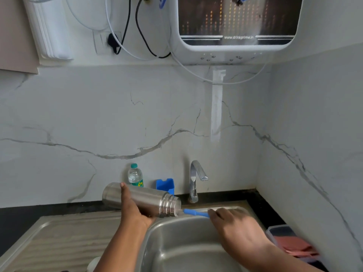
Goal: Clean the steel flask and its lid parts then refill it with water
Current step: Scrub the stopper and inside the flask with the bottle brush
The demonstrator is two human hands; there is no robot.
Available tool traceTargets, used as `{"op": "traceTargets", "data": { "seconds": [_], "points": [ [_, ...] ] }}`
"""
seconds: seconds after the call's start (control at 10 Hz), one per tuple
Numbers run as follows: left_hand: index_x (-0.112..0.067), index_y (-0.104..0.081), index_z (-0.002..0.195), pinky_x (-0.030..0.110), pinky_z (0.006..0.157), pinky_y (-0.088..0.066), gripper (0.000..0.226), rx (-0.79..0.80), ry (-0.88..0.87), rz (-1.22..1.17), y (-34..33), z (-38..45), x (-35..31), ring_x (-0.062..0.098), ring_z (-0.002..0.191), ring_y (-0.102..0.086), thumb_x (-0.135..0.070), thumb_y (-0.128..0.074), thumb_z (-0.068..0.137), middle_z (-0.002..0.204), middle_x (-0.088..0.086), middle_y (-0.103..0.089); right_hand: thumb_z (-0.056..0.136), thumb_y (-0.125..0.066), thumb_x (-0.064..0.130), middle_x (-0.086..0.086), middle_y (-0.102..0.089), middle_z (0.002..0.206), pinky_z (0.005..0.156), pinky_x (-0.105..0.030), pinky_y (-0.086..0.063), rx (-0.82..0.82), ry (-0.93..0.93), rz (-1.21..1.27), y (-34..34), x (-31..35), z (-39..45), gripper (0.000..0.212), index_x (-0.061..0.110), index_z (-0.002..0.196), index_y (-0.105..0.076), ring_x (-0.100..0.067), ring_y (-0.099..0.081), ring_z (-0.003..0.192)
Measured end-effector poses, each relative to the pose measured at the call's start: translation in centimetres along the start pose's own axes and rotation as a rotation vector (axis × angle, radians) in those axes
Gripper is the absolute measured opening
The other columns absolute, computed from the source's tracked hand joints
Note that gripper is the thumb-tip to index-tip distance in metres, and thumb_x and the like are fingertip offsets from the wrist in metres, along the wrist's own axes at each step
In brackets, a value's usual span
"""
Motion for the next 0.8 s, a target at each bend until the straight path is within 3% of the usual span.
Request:
{"op": "traceTargets", "data": {
  "seconds": [0.1, 0.2, 0.3, 0.4, 0.5, 0.6, 0.7, 0.8],
  "points": [
    [-0.018, -0.047, 0.134, 0.058, 0.084, -0.049, 0.079, 0.021, -0.024, -0.004, -0.7, 0.0, -0.1, 0.032, 0.088, -0.062, -0.065, -0.07, 0.075, 0.104, 0.013, -0.062, 0.061, -0.034, 0.014, 0.0, -0.061, 0.06, 0.031, -0.023, -0.041, 0.012, 0.008, -0.012, 0.1, 0.0, -0.5, 0.052, 0.01, 0.089, -0.077, -0.021, -0.053, 0.039],
    [-0.019, -0.047, 0.134, 0.057, 0.085, -0.049, 0.075, 0.04, -0.036, -0.016, -1.3, 0.1, -0.3, 0.032, 0.089, -0.062, -0.064, -0.068, 0.078, 0.103, 0.014, -0.062, 0.062, -0.041, 0.015, 0.0, -0.06, 0.058, 0.028, -0.02, -0.034, 0.197, 0.016, -0.009, -0.6, 0.5, -1.0, 0.05, 0.009, 0.099, -0.073, -0.017, -0.051, 0.035],
    [-0.02, -0.05, 0.131, 0.055, 0.084, -0.05, 0.069, 0.065, -0.041, 0.01, -1.8, 0.0, -0.4, 0.032, 0.09, -0.063, -0.064, -0.065, 0.08, 0.103, 0.013, -0.064, 0.081, -0.052, 0.013, -0.001, -0.065, 0.079, 0.052, -0.024, -0.05, 0.495, -0.132, 0.357, -1.4, 0.7, -1.1, 0.035, 0.016, 0.115, -0.061, -0.017, -0.066, 0.063],
    [-0.021, -0.056, 0.128, 0.049, 0.07, -0.051, 0.064, 0.07, -0.078, 0.058, -1.5, 0.1, -0.8, 0.03, 0.089, -0.063, -0.066, -0.057, 0.083, 0.102, 0.01, -0.065, 0.1, -0.04, 0.014, -0.003, -0.056, 0.062, 0.042, -0.02, -0.041, 0.834, -0.858, 1.485, -2.7, 0.9, -2.9, 0.029, 0.006, 0.103, -0.068, -0.011, -0.053, 0.044],
    [-0.019, -0.057, 0.127, 0.052, 0.074, -0.052, 0.068, 0.078, -0.047, 0.063, -1.1, 0.2, -0.8, 0.034, 0.094, -0.064, -0.07, -0.053, 0.08, 0.11, 0.013, -0.066, 0.099, -0.042, 0.022, -0.003, -0.053, 0.059, 0.035, -0.021, -0.036, 0.932, -0.999, 1.72, -1.6, 0.9, -2.9, 0.036, 0.004, 0.104, -0.073, -0.012, -0.044, 0.037],
    [-0.018, -0.058, 0.119, 0.061, 0.087, -0.048, 0.071, 0.098, -0.011, 0.077, -1.1, -0.3, -0.4, 0.037, 0.098, -0.063, -0.075, -0.056, 0.077, 0.109, 0.017, -0.065, 0.093, -0.051, 0.05, 0.002, -0.064, 0.066, 0.05, -0.026, -0.044, 0.709, -0.733, 1.095, -0.3, -0.9, -1.2, 0.036, 0.019, 0.109, -0.062, -0.015, -0.057, 0.051],
    [-0.013, -0.055, 0.119, 0.063, 0.096, -0.045, 0.08, 0.098, 0.011, 0.086, -1.5, -1.5, 0.2, 0.039, 0.103, -0.063, -0.077, -0.064, 0.07, 0.11, 0.02, -0.065, 0.094, -0.04, 0.052, 0.002, -0.066, 0.095, 0.068, -0.033, -0.046, 0.413, -0.313, 0.375, 1.3, -0.2, 0.1, 0.029, 0.031, 0.114, -0.044, -0.023, -0.064, 0.086],
    [-0.011, -0.05, 0.125, 0.065, 0.088, -0.05, 0.096, 0.077, 0.005, 0.121, -1.1, -2.1, 1.3, 0.041, 0.102, -0.065, -0.065, -0.083, 0.054, 0.116, 0.021, -0.065, 0.089, -0.056, 0.042, 0.001, -0.065, 0.081, 0.047, -0.032, -0.041, 0.402, -0.186, 0.2, 1.1, 1.0, 0.2, 0.018, 0.027, 0.1, -0.053, -0.025, -0.065, 0.066]
  ]
}}
Point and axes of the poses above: each hand's wrist, its own z-axis towards the middle knuckle, its own y-axis out of the back of the hand, x = y × z, the point moved 8 cm from there along z, towards the middle knuckle
